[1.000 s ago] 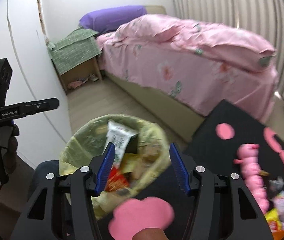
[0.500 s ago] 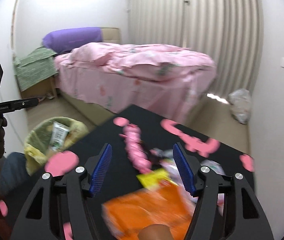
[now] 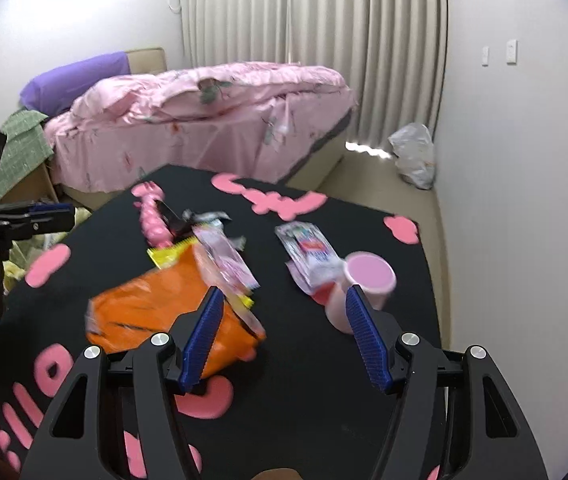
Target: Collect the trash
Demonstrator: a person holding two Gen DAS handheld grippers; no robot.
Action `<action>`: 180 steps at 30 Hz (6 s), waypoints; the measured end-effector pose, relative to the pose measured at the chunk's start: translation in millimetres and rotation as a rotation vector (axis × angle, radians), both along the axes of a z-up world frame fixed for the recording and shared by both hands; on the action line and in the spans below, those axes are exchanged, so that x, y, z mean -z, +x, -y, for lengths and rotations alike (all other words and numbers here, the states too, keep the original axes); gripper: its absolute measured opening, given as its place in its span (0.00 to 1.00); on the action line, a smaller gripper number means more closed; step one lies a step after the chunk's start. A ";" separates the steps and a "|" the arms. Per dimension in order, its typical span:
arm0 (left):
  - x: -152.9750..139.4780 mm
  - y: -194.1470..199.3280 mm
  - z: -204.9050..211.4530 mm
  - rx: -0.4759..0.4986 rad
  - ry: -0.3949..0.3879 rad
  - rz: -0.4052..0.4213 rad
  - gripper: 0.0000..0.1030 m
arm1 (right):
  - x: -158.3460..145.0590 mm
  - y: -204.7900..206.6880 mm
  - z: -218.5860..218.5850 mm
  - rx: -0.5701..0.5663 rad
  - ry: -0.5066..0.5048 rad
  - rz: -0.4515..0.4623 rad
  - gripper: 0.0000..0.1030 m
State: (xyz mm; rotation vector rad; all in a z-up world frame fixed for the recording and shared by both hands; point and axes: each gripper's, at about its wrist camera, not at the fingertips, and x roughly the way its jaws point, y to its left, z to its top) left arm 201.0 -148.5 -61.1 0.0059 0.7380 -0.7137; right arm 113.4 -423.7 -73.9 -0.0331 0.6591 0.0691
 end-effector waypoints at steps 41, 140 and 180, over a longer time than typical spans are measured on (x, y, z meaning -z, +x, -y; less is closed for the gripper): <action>37.3 -19.8 11.1 -0.010 -0.014 -0.206 0.68 | 24.3 55.2 -20.9 -0.120 -0.041 -0.206 0.08; 13.0 -115.7 61.6 0.209 0.239 0.074 0.08 | 12.3 -95.9 28.1 0.116 0.189 0.020 0.15; 46.7 -211.2 22.0 0.546 0.358 0.106 0.50 | -21.0 -76.5 -23.7 0.007 0.142 0.020 0.15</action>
